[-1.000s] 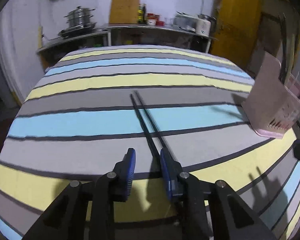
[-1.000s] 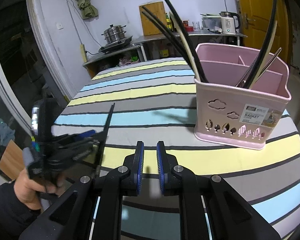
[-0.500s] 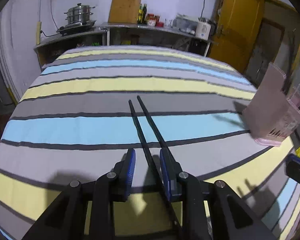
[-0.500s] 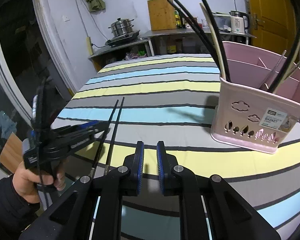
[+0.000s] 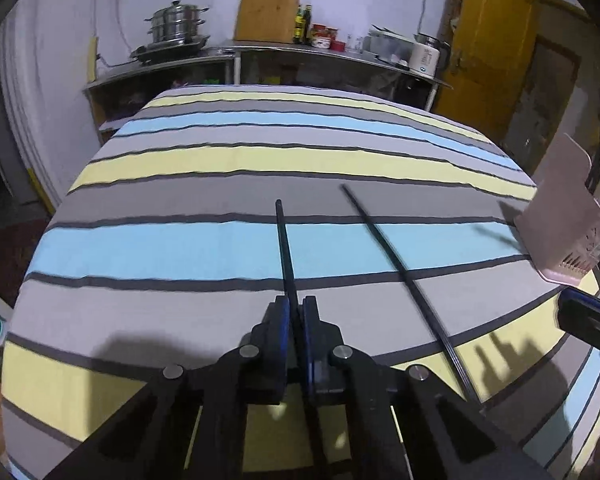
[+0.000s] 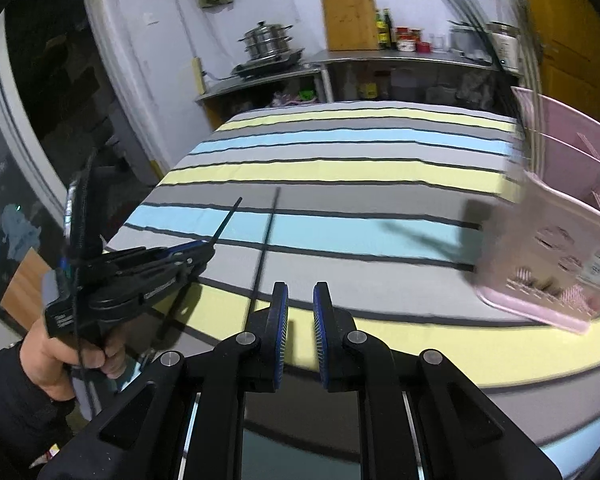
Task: Organize utensils
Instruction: 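Close the left gripper on a black chopstick while the right gripper closes on the other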
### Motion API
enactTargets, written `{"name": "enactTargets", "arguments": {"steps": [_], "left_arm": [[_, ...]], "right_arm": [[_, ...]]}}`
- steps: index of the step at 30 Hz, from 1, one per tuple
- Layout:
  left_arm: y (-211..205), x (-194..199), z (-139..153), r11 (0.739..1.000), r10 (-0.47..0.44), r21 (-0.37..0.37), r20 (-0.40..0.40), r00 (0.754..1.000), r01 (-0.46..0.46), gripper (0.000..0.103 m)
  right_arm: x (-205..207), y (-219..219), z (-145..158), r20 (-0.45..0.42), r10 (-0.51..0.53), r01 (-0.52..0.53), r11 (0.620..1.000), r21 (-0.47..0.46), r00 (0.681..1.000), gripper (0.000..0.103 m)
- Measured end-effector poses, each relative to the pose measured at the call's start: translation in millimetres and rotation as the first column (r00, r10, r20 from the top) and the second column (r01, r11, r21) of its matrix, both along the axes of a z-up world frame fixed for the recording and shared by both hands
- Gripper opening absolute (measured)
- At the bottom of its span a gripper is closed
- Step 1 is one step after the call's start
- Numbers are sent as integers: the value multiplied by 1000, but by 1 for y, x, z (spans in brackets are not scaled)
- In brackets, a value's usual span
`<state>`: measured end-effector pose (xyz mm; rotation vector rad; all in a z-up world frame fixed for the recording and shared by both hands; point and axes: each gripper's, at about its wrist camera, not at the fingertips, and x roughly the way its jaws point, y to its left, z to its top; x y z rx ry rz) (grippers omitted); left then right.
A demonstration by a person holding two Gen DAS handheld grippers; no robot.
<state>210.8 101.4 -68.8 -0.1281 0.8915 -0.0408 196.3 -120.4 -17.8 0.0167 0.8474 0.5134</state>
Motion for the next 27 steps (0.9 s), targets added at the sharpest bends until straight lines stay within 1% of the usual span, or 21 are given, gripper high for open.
{"name": "enactTargets", "arguments": {"steps": [4, 6, 8, 11, 14, 21, 22, 23, 25, 27], "left_arm": [[20, -4, 0, 999, 26, -31, -2, 1000, -26, 6], [26, -4, 0, 998, 20, -64, -8, 1000, -20, 6], [27, -1, 0, 997, 15, -70, -13, 1000, -16, 6], [23, 7, 0, 998, -7, -55, -15, 1000, 6, 6], [18, 14, 0, 999, -34, -9, -19, 999, 34, 7], [10, 25, -1, 998, -49, 47, -22, 999, 50, 7], [9, 25, -1, 997, -49, 55, -22, 999, 50, 7], [7, 26, -1, 996, -49, 67, -23, 999, 51, 7], [7, 28, 0, 997, -37, 60, -31, 999, 39, 6], [10, 31, 2, 999, -30, 14, -44, 999, 30, 5]], "right_arm": [[22, 32, -15, -28, 57, -58, 998, -15, 998, 13], [34, 47, -23, -38, 80, -81, 996, -31, 996, 13], [49, 62, -33, -53, 90, -93, 995, -48, 994, 13], [63, 72, -42, -70, 94, -98, 993, -60, 993, 13], [76, 81, -51, -93, 96, -103, 992, -73, 991, 13], [86, 89, -52, -77, 101, -109, 989, -101, 992, 13], [88, 88, -52, -79, 101, -108, 989, -101, 992, 13], [89, 88, -52, -82, 97, -105, 989, -101, 992, 9], [91, 88, -52, -91, 93, -103, 988, -112, 991, 7], [93, 89, -50, -105, 95, -107, 988, -113, 990, 6]]}}
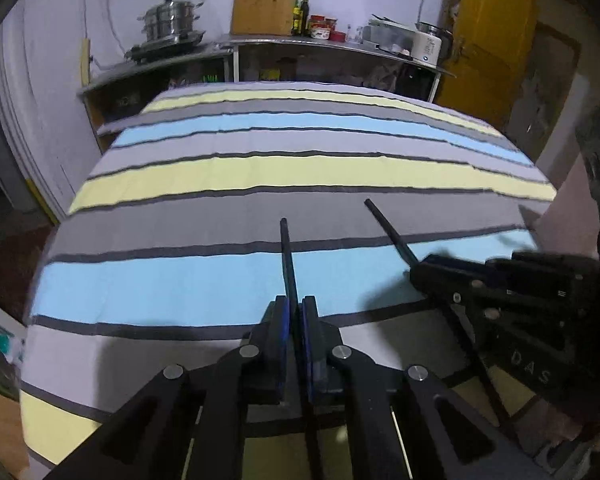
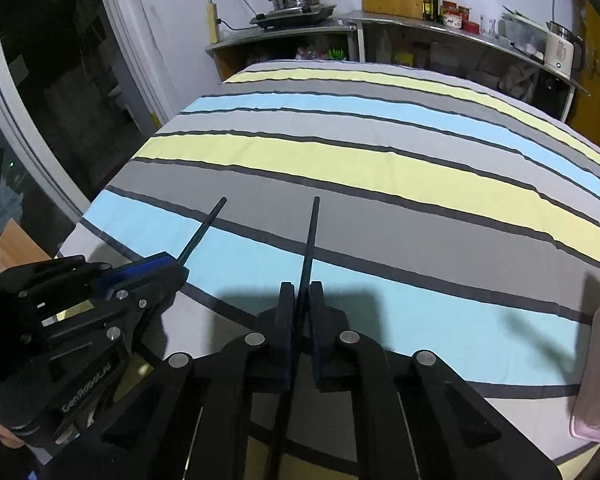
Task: Organize utensils
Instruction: 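Close the left gripper on a black chopstick while the right gripper closes on the other, then lift both black chopsticks and carry them over the pink holder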
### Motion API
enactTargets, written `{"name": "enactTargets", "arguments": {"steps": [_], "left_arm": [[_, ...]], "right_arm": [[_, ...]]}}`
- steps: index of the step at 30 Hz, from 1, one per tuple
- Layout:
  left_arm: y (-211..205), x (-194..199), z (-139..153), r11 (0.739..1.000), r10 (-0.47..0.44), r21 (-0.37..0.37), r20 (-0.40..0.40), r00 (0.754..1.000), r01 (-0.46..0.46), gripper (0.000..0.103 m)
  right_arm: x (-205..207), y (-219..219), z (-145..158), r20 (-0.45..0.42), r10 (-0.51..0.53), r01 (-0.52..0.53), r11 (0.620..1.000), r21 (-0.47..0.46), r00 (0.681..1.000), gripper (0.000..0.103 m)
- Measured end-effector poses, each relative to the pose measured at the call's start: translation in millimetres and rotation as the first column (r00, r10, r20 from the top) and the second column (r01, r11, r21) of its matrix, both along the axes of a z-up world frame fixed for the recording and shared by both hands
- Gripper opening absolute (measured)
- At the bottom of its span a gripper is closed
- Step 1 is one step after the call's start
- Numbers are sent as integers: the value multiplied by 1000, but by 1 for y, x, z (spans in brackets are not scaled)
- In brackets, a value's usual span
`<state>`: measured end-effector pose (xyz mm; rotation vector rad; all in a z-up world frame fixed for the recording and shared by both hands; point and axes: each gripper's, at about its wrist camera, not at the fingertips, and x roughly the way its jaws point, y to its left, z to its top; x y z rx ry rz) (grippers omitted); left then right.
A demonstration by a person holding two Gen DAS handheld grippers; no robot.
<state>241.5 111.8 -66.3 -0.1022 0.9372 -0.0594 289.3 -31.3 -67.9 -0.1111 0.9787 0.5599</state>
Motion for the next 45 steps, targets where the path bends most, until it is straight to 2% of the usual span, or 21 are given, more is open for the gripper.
{"name": "enactTargets", "arguments": {"steps": [4, 10, 16, 24, 37, 45], "left_arm": [[2, -7, 13, 1000, 9, -29, 26, 1000, -9, 5], [-2, -26, 51, 998, -4, -67, 100, 995, 10, 5], [-12, -49, 95, 994, -37, -97, 178, 983, 55, 5], [-31, -71, 129, 987, -88, -111, 234, 968, 116, 5], [-63, -92, 157, 970, -167, -126, 271, 948, 207, 5], [-102, -92, 164, 946, -252, -134, 265, 931, 295, 5]], "right_arm": [[-8, -8, 13, 3, -3, 3, 999, 36, 1000, 6], [-30, -26, 50, 55, -18, 12, 993, 116, 998, 5], [-54, -50, 87, 114, -43, 23, 984, 176, 993, 5], [-84, -73, 123, 174, -75, 37, 975, 217, 982, 5], [-111, -114, 146, 215, -144, 88, 965, 248, 966, 5], [-125, -150, 156, 232, -209, 146, 955, 260, 950, 5]]}}
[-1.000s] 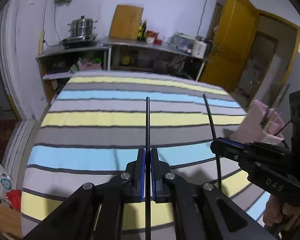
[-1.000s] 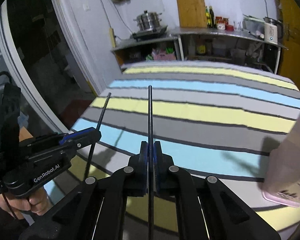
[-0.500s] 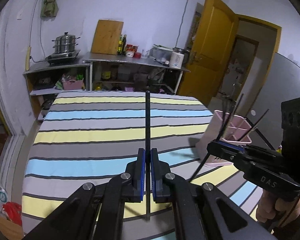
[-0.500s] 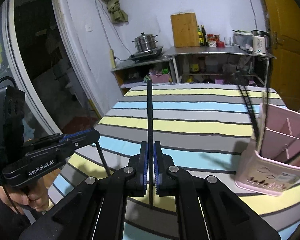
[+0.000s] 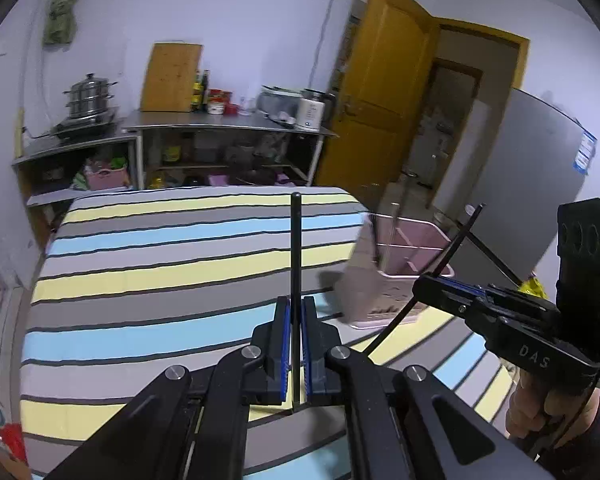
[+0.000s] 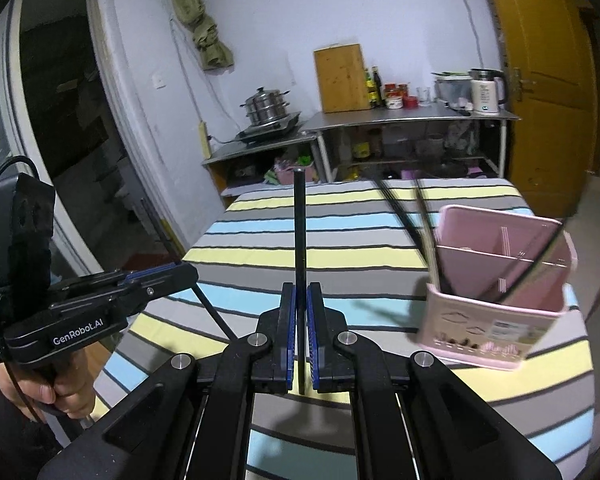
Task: Organize utensils
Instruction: 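Lift both black chopsticks and carry them over the pink holder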
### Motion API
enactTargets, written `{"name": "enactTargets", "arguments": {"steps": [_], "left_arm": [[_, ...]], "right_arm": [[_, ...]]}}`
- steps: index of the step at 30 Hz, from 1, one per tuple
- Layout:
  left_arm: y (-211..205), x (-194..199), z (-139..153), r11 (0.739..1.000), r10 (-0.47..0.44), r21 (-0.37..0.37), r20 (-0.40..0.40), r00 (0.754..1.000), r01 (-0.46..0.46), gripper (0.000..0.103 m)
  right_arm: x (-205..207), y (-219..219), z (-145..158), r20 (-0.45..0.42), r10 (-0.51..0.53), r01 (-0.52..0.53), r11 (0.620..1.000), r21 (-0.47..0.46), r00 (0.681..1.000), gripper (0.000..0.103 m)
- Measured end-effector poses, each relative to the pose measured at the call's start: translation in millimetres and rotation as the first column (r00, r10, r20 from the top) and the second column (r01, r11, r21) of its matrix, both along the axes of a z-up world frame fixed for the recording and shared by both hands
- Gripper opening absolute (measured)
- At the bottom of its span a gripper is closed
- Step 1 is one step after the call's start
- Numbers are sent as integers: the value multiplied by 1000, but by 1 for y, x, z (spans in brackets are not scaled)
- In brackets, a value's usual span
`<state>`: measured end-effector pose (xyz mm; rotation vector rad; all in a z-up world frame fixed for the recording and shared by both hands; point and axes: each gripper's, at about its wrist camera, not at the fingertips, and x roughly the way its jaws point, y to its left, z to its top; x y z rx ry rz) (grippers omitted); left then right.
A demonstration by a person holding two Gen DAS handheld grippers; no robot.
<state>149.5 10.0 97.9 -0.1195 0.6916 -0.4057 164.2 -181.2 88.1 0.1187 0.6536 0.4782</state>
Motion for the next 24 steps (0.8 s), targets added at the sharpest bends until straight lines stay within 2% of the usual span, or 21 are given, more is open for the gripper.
{"name": "enactTargets", "arguments": {"steps": [8, 14, 20, 24], "left_arm": [[-47, 12, 18, 995, -94, -35, 14, 995, 95, 5], [-82, 28, 51, 986, -152, -58, 77, 985, 157, 5], [-110, 52, 80, 982, -166, -66, 137, 977, 176, 5], [-122, 67, 89, 982, -160, -70, 156, 975, 173, 5]], "right_arm": [[-7, -45, 13, 23, -107, 107, 994, 25, 994, 5], [-9, -78, 39, 86, -180, 176, 983, 55, 980, 5], [-1, -103, 69, 161, -247, 236, 968, 83, 956, 5], [8, -112, 80, 194, -279, 266, 960, 89, 941, 5]]}}
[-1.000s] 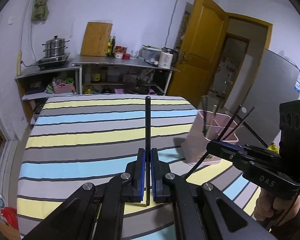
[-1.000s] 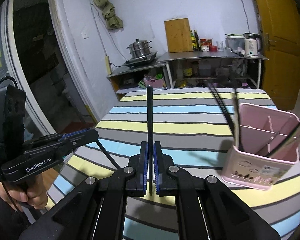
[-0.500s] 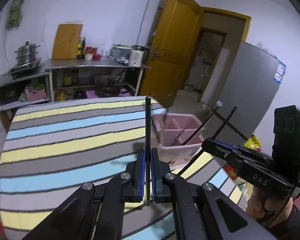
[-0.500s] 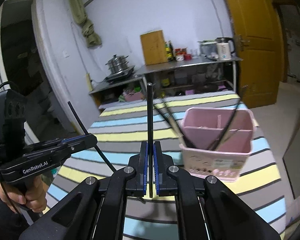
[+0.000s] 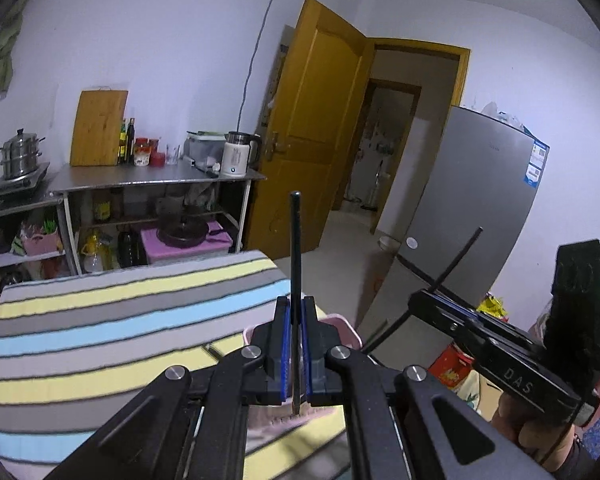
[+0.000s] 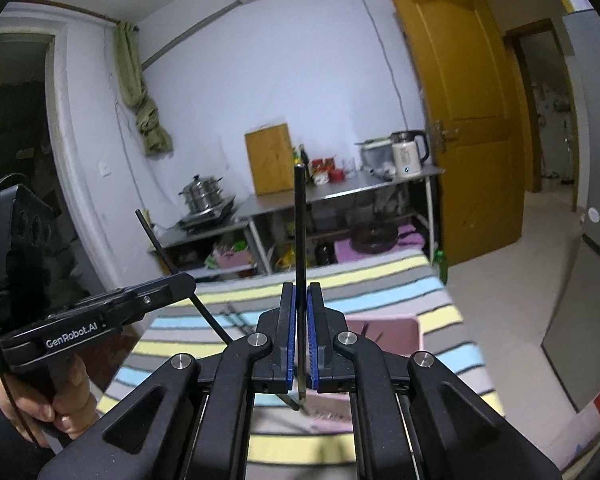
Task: Organize utensils
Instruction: 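Lift both black chopsticks and carry them over the pink holder, then lower the black chopsticks into the pink holder and open both grippers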
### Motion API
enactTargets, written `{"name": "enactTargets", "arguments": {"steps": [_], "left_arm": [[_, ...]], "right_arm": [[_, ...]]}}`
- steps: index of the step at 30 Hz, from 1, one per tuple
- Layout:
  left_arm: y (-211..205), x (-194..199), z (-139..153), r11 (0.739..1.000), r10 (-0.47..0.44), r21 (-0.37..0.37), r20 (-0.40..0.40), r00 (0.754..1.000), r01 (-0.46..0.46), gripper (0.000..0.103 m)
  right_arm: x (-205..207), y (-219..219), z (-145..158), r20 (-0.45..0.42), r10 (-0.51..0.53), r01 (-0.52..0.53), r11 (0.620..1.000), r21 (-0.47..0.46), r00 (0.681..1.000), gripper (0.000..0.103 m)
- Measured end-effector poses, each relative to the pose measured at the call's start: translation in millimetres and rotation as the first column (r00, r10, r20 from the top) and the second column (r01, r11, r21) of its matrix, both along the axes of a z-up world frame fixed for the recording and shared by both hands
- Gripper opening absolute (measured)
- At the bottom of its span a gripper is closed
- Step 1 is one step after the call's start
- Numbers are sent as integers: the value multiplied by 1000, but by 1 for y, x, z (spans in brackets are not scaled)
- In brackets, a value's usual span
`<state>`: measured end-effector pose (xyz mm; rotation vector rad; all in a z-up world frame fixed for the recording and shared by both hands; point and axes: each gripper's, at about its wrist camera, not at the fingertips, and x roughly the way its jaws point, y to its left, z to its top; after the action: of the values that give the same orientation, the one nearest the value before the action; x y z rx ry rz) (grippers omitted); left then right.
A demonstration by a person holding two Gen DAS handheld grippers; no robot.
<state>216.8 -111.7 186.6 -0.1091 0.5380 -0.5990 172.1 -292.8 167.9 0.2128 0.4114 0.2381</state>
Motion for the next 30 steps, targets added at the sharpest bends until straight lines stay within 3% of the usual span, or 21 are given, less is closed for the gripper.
{"name": "enactTargets", "arguments": {"steps": [5, 12, 24, 30], "left_arm": [[-15, 18, -7, 1000, 6, 24, 14, 1000, -6, 5], [-27, 32, -37, 999, 1, 53, -6, 1000, -1, 5], [-23, 22, -62, 998, -25, 61, 3, 1000, 25, 5], [-26, 25, -77, 996, -32, 81, -42, 999, 35, 5]], "right_arm": [[13, -4, -3, 10, -29, 29, 1000, -9, 1000, 5], [19, 4, -23, -5, -32, 31, 998, -50, 999, 5], [15, 11, -53, -38, -35, 31, 995, -96, 999, 5], [14, 13, -58, -52, -42, 37, 993, -109, 998, 5]]}}
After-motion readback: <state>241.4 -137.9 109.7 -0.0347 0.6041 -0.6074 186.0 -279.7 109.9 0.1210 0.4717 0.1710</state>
